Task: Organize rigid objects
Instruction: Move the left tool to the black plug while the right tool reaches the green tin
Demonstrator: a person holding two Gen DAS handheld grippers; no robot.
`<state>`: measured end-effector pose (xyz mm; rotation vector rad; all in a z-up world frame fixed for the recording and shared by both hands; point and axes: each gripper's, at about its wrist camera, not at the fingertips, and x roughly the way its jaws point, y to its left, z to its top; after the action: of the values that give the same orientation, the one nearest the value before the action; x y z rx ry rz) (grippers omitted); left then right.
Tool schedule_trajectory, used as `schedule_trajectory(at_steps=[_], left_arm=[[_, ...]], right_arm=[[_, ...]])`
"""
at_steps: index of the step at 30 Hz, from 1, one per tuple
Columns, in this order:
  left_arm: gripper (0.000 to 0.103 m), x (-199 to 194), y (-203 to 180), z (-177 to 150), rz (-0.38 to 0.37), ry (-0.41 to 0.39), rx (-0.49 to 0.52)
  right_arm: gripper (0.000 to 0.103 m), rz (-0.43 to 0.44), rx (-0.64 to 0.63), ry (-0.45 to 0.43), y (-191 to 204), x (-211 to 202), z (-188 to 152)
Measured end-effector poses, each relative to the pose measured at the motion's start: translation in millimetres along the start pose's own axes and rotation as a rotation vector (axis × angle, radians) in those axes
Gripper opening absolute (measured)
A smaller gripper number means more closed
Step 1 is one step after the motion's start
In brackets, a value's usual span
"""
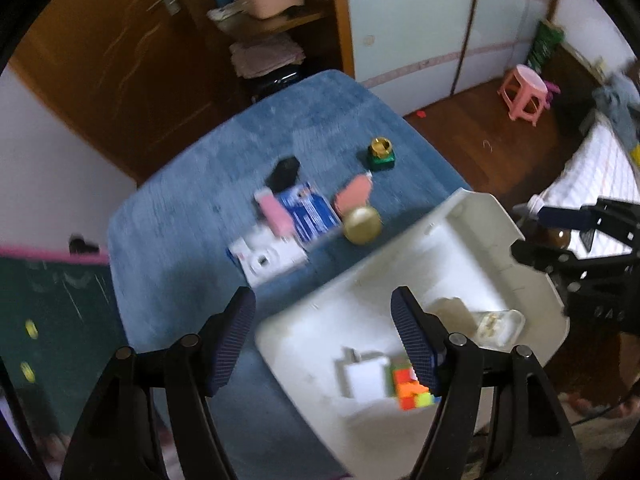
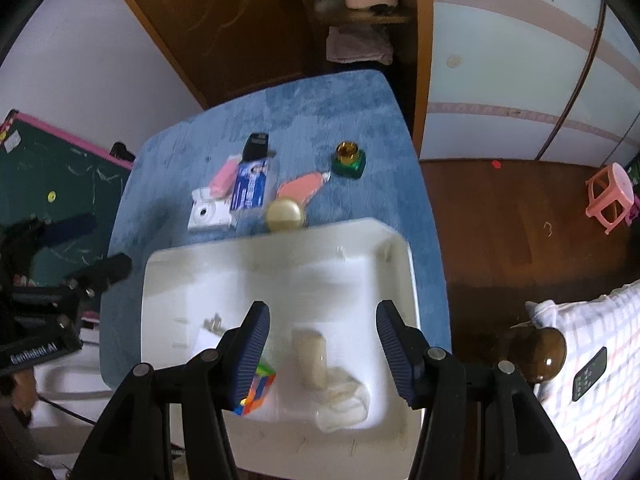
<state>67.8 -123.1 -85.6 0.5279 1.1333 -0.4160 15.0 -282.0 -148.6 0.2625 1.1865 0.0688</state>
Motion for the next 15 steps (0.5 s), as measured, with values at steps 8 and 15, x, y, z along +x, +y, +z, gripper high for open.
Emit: schedule_trajectory(at_steps=[8,15], left_arm=[[0.074,30.8,37.4,66.8,-0.008,0.043,0.133],[0.074,84.6,55.1,105.0,-0.057,0.105,0.257]], right_arm=[[0.056,-0.039,0.029,-0.068,0.4,-2.2,68.8],[0.056,-0.059,0.095,-0.056,-2.6,34.7,123.5]])
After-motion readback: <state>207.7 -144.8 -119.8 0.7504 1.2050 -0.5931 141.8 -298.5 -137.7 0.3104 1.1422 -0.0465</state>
